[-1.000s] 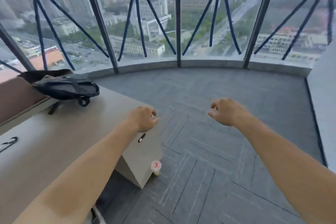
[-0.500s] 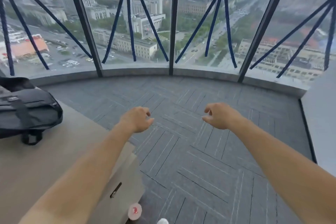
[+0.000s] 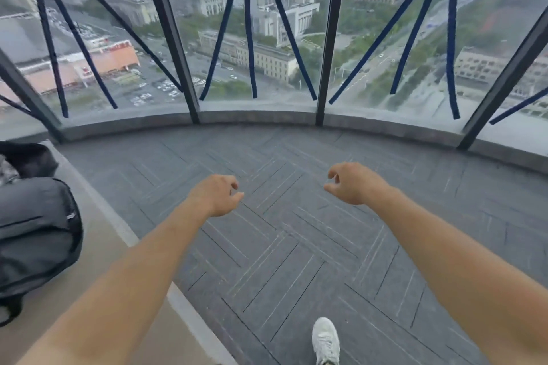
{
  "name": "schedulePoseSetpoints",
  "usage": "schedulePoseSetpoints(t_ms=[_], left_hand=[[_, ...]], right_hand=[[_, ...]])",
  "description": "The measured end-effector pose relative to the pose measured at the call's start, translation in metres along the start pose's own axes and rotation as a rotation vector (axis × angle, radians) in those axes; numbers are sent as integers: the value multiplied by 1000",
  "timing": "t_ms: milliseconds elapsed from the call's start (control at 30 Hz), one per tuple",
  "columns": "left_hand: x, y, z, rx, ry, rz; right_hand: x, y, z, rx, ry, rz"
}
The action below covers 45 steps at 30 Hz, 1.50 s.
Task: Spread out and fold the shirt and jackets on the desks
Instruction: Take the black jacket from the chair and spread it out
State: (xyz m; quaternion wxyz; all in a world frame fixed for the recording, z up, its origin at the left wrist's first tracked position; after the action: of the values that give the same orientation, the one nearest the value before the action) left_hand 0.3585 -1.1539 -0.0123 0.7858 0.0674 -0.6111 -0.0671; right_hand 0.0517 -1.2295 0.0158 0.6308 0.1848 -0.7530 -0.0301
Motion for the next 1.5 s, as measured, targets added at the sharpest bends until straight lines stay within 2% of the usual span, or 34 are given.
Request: schedulePoseSetpoints(t_ms=[167, 333, 467, 633, 800, 933, 1233, 1500], left_hand=[[24, -78, -43, 209, 49, 30], [37, -106, -100, 449, 153, 79], [36, -125, -171, 626, 225, 96], [56, -179, -262, 718, 317, 193], [92, -236, -337, 778, 390, 244], [119, -277, -401, 823, 370, 211], [162, -353, -561, 1100, 388, 206], [217, -383, -684, 1284, 458, 356]], right_hand=[[27, -146, -35, 172, 17, -66], [31, -257, -119, 358, -5, -135], [20, -337, -199, 500, 103, -226], [34, -449, -311, 633, 318, -222], [55, -533, -409, 747, 282, -212], [58, -605, -485, 822, 223, -247], [47, -761, -672, 1024, 106, -415], [47, -838, -866, 1254, 165, -456]])
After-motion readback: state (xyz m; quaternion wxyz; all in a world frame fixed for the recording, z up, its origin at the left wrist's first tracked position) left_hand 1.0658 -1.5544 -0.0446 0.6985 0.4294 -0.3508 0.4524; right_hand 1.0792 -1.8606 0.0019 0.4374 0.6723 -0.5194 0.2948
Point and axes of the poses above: each hand's wrist, its own y-axis away from the middle knuckle, its own x-axis out of the back of the hand, z = x × y, the point moved 1 cm from there along -y, towards the middle knuckle, and after that the axes turned 7 degrees about -x, right-handed, at the moved point
